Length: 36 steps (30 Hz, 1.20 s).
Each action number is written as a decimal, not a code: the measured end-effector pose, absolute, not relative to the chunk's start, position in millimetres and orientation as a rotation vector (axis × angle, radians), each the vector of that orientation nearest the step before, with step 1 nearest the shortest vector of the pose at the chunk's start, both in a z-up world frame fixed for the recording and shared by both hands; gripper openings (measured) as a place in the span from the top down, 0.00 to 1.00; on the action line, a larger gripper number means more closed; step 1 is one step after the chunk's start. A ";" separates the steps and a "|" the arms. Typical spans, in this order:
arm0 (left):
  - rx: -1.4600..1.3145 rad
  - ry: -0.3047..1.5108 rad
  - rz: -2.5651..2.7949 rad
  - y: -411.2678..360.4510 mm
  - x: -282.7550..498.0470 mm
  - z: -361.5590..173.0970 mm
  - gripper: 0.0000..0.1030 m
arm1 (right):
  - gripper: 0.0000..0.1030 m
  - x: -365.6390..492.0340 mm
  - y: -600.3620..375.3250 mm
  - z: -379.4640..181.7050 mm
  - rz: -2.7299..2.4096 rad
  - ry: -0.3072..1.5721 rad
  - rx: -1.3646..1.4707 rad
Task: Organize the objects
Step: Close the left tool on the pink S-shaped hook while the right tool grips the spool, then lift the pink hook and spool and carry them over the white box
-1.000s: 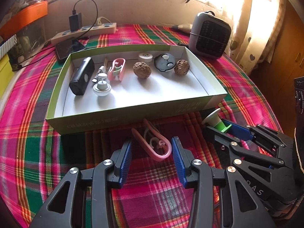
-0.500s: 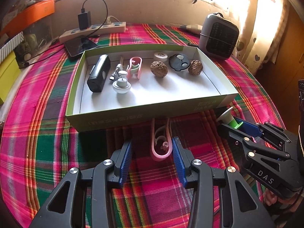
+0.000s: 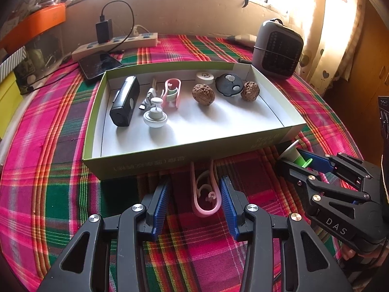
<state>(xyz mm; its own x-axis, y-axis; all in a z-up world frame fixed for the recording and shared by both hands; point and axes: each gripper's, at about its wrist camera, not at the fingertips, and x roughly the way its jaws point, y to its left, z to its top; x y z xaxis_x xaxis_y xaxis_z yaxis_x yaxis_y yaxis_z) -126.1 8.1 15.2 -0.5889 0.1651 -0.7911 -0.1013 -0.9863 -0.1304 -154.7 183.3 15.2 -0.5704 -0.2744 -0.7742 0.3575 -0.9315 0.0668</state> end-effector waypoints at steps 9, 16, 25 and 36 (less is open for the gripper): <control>-1.325 -0.093 2.685 4.8 -123.2 14.4 0.72 | 0.66 -154.3 183.1 15.1 -2.504 0.142 1.209; -1.325 -0.128 2.686 -1.3 -124.1 14.0 0.79 | 0.66 -152.9 180.6 14.8 -2.513 0.163 1.210; -1.321 -0.118 2.686 -1.3 -123.5 14.4 0.79 | 0.66 -151.8 179.4 14.8 -2.518 0.168 1.212; -1.319 -0.124 2.686 -2.6 -122.3 14.3 0.79 | 0.66 -150.7 181.0 15.3 -2.524 0.146 1.213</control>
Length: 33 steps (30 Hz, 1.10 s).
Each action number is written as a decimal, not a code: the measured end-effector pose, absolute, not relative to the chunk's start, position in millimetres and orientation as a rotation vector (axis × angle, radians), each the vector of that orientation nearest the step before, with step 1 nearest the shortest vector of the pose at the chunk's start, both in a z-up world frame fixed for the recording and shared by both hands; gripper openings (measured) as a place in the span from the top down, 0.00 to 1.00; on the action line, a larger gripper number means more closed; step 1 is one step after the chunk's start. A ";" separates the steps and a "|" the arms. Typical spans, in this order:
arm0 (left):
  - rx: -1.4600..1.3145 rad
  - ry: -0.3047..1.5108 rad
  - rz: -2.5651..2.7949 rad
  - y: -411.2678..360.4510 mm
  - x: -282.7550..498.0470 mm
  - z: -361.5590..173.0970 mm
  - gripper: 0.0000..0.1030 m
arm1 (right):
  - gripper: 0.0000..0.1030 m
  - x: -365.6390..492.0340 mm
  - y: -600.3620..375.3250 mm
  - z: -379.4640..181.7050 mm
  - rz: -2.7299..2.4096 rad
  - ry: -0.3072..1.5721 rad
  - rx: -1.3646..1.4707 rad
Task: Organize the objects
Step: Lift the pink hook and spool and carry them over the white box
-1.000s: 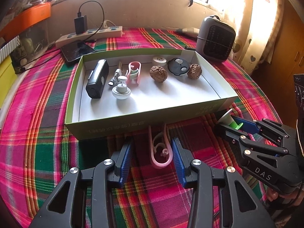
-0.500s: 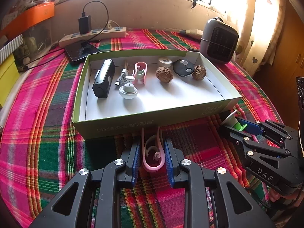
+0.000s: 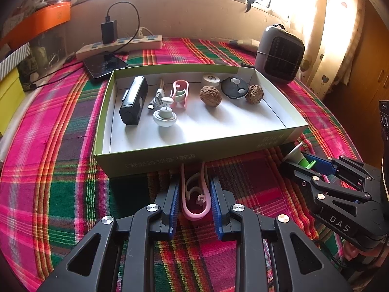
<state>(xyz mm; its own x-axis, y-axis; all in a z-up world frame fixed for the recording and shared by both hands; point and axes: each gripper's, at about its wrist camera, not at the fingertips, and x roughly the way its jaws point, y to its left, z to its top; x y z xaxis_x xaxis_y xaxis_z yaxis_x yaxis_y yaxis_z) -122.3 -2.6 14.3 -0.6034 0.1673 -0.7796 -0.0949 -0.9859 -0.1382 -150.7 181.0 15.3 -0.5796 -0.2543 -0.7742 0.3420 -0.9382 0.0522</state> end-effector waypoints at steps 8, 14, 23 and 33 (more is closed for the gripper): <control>-1.319 -0.123 2.689 -2.1 -121.0 15.0 0.79 | 0.66 -147.3 179.9 17.0 -2.518 0.123 1.194; -1.280 -0.108 2.696 0.2 -116.8 25.6 0.79 | 0.66 -144.8 177.2 17.8 -2.508 0.112 1.189; -1.217 -0.096 2.709 3.8 -114.4 42.2 0.79 | 0.66 -144.2 180.0 37.7 -2.519 0.085 1.125; -1.193 -0.082 2.709 7.5 -123.4 50.5 0.79 | 0.66 -151.5 175.0 50.7 -2.518 0.100 1.084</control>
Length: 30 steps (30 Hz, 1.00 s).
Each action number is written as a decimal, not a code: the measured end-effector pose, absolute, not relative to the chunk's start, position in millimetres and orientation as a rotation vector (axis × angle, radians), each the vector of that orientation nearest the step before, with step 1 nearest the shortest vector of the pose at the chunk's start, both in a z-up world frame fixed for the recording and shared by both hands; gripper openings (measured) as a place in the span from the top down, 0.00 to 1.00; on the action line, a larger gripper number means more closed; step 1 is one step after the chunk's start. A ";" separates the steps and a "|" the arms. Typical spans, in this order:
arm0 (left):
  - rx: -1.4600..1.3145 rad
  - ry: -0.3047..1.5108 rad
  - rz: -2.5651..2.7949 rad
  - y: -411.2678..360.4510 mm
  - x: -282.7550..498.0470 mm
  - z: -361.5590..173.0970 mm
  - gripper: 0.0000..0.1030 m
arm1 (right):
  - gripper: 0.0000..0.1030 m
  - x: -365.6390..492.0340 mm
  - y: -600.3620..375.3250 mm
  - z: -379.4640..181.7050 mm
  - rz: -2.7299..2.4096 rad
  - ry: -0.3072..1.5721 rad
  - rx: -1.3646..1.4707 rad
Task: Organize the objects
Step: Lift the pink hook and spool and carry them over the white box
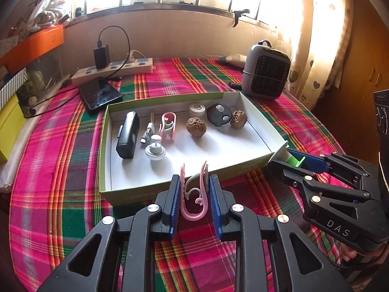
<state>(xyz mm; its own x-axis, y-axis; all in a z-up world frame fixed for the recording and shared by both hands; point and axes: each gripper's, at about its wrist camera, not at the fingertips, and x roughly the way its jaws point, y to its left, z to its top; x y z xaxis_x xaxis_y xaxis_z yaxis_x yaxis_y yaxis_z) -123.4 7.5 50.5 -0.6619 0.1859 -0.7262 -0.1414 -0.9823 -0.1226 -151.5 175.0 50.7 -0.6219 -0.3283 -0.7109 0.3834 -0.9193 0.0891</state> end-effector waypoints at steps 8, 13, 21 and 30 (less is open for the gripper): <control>-1.186 -0.107 2.717 5.0 -142.5 53.2 0.79 | 0.66 -167.5 171.4 55.5 -2.513 0.093 1.073; -1.189 -0.110 2.716 3.8 -153.6 52.5 0.79 | 0.66 -179.8 169.7 54.2 -2.504 0.091 1.084; -1.213 -0.110 2.709 3.6 -169.7 45.9 0.79 | 0.66 -199.0 167.0 49.7 -2.497 0.102 1.104; -1.281 -0.125 2.683 5.1 -187.4 28.7 0.79 | 0.66 -215.6 165.3 37.2 -2.475 0.113 1.152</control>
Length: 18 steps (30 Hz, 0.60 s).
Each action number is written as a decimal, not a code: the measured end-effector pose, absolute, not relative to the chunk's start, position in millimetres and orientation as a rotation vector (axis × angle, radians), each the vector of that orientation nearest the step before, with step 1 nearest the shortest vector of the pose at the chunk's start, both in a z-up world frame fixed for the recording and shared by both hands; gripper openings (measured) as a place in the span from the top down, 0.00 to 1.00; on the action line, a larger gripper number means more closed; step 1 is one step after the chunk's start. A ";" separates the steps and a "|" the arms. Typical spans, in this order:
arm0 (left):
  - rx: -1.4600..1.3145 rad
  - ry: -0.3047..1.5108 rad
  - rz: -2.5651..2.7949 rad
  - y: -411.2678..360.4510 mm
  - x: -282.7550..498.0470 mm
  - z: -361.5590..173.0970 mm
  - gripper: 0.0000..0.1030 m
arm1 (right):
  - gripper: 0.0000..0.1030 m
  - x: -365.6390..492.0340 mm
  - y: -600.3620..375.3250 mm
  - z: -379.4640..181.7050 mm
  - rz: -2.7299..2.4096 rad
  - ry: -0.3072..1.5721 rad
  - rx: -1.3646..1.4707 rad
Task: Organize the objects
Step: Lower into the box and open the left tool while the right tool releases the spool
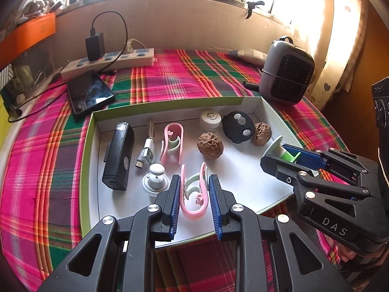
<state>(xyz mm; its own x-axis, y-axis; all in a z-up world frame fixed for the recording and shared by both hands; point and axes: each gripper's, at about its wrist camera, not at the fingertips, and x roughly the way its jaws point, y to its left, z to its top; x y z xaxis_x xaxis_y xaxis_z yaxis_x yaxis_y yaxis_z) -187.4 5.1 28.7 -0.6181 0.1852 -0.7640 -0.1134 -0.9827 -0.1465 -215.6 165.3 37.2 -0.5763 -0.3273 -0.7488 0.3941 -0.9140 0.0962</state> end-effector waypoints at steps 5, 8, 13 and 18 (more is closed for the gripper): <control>-1.294 -0.124 2.677 6.3 -193.4 23.6 0.79 | 0.66 -221.5 164.0 30.9 -2.465 0.116 1.172; -1.305 -0.125 2.676 6.7 -196.5 21.0 0.79 | 0.66 -224.7 164.1 28.4 -2.462 0.110 1.177; -1.314 -0.129 2.678 5.9 -198.5 17.9 0.79 | 0.66 -227.4 163.2 24.9 -2.467 0.126 1.181; -1.313 -0.128 2.680 6.2 -199.1 18.2 0.79 | 0.66 -229.4 161.0 23.9 -2.474 0.139 1.173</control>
<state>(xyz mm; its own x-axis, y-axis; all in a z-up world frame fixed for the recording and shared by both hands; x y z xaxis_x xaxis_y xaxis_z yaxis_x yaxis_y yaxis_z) -199.1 6.2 18.2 -0.6041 0.1751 -0.7774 -0.1004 -0.9845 -0.1437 -229.4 161.0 23.9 -0.5692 -0.3101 -0.7615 0.3937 -0.9159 0.0787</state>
